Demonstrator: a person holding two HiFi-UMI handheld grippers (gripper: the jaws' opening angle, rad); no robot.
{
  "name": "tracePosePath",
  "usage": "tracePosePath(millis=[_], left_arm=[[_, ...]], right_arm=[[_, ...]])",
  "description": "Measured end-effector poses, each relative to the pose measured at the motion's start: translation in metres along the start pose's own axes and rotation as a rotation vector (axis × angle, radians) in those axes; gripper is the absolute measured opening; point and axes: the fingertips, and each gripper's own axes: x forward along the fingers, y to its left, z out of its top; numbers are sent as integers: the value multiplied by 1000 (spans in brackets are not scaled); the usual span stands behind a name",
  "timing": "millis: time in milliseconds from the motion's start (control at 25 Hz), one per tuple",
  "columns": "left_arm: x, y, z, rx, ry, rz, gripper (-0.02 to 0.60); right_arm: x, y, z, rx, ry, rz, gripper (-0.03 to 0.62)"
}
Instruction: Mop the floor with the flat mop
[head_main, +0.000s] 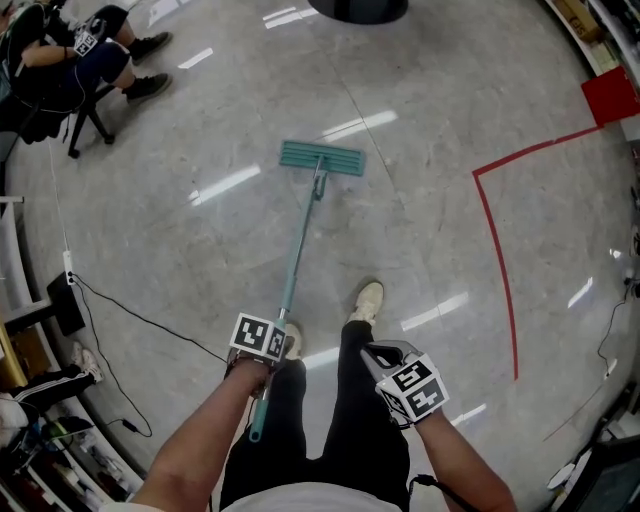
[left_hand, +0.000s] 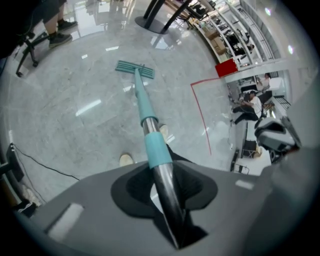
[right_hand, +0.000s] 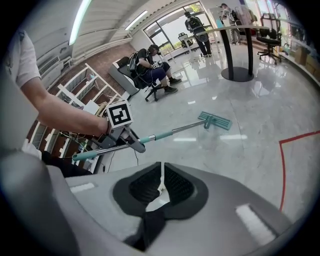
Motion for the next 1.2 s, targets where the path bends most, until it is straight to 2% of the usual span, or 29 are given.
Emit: tracePosePath(millis=[440,600,800,1200], left_arm=[[-3,-10,86,-13,-23,-1,124],[-4,-12,135,-30,-48,13,120],[-7,-19,204,-42,-27,14,115],[-12,-20,263,-39,-78,74,115]], right_arm=[[-22,-35,1,44,-18,-9,21],[-29,-52,1,57,-19,-10,21],[-36,-74,3,70,-28,-8,21],[-55,-98,-21,97,3,-15,21]])
